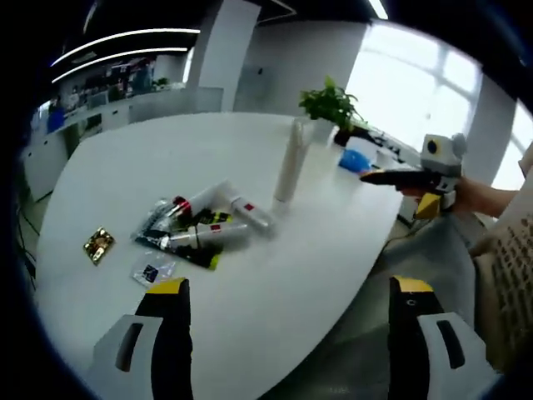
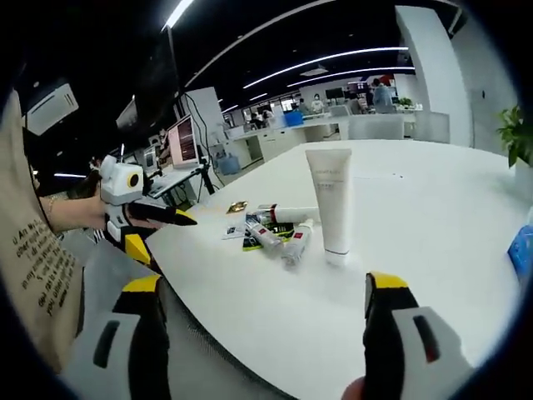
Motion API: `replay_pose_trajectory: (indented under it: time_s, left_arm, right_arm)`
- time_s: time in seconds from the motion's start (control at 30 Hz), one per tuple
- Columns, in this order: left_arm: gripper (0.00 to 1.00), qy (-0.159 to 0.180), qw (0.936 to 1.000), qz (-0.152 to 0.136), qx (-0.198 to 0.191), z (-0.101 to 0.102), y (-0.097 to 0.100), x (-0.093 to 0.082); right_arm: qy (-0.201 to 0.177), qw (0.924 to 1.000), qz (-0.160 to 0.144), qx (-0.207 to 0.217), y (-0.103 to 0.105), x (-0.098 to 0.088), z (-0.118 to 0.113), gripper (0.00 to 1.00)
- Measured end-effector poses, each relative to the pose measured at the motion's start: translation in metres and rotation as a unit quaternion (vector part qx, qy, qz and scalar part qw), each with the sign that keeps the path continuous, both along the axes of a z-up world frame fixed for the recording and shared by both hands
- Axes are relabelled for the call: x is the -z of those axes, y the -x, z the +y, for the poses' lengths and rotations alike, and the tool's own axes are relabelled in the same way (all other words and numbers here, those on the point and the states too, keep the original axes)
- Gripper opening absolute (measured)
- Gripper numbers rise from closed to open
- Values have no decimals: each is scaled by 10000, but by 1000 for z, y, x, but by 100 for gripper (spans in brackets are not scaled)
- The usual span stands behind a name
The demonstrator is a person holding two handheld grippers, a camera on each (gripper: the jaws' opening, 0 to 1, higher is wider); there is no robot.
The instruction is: Arrange the skincare products in the storage area until every visible bottle or jar stands upright without overlapping.
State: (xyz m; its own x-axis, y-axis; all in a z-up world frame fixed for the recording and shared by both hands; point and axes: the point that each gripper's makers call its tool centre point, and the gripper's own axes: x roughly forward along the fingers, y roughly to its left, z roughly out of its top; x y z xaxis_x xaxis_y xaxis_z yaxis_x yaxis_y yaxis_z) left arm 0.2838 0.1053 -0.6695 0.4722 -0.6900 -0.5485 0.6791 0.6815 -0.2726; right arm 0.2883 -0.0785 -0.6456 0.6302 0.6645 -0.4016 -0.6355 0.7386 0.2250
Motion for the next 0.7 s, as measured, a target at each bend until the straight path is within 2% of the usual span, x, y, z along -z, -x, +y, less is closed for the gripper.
replay_pose_trajectory:
  time_s: [0.13, 0.23, 0.37, 0.7]
  left_arm:
    - [97, 105, 9995, -47, -284, 8, 3, -6]
    - [97, 136, 9993, -63, -351, 10, 4, -8]
    - [97, 6, 9993, -50, -373, 14, 4, -1]
    - [97, 6, 9992, 53, -401, 16, 11, 7]
  right_arm:
    - [-16, 10000, 20, 8, 3, 2, 3, 98]
    - [-15, 10000, 45, -33, 5, 5, 7, 98]
    - [34, 10000, 67, -64, 7, 9, 10, 98]
    - [12, 9999, 135, -27, 8, 11, 10, 98]
